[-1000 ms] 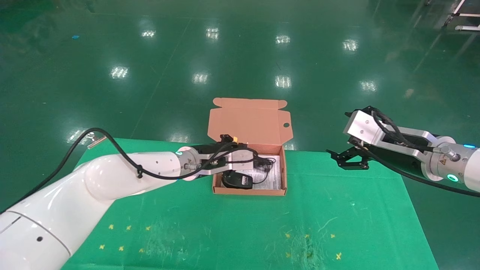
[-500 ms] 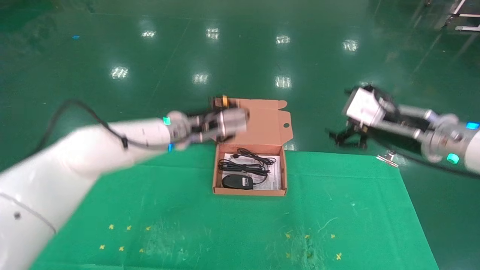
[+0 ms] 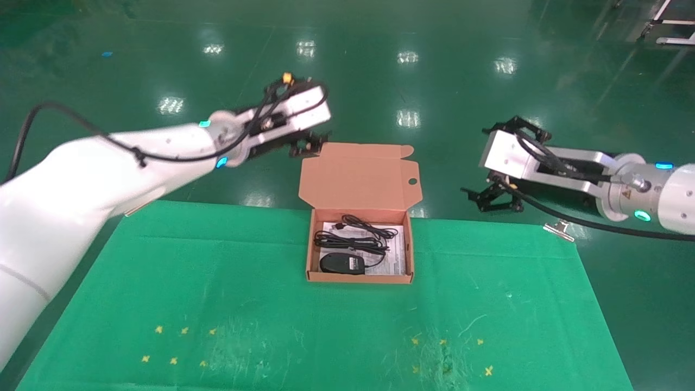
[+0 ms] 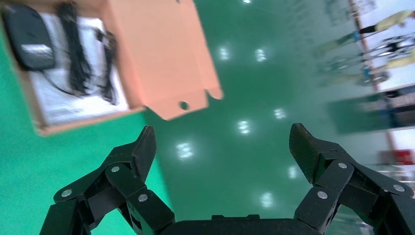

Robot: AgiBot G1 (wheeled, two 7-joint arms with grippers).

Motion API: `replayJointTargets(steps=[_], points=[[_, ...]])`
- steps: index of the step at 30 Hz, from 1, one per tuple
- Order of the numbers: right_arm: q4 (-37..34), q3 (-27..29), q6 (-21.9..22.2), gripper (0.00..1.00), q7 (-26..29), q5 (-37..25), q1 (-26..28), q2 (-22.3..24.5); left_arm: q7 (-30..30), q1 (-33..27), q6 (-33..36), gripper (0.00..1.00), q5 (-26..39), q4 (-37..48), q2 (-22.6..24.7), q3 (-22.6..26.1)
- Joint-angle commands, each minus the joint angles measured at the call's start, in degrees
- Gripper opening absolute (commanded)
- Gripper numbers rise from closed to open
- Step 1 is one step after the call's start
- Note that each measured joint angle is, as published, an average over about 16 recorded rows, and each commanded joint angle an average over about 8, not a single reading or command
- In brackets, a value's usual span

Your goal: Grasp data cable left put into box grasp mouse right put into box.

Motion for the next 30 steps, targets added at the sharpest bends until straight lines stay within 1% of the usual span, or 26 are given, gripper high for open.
replayJointTargets(steps=[1, 26, 30], points=[[-0.03, 1.02, -1.43, 1.0, -0.3, 1.6, -0.72, 0.11, -0.64, 0.88, 1.74, 1.0, -1.64, -1.09, -1.24, -0.96], [-0.13, 18.77, -24.61, 1.0, -5.1, 29.63, -14.18, 2.57, -10.61, 16.21, 30.88, 1.0, -27.33, -19.22, -21.17, -16.24], [-0.14, 20.81, -27.29, 1.0, -5.65, 32.86, -15.74, 2.85, -11.76, 17.98, 34.24, 1.0, -30.3, -21.31, -23.47, -18.0]])
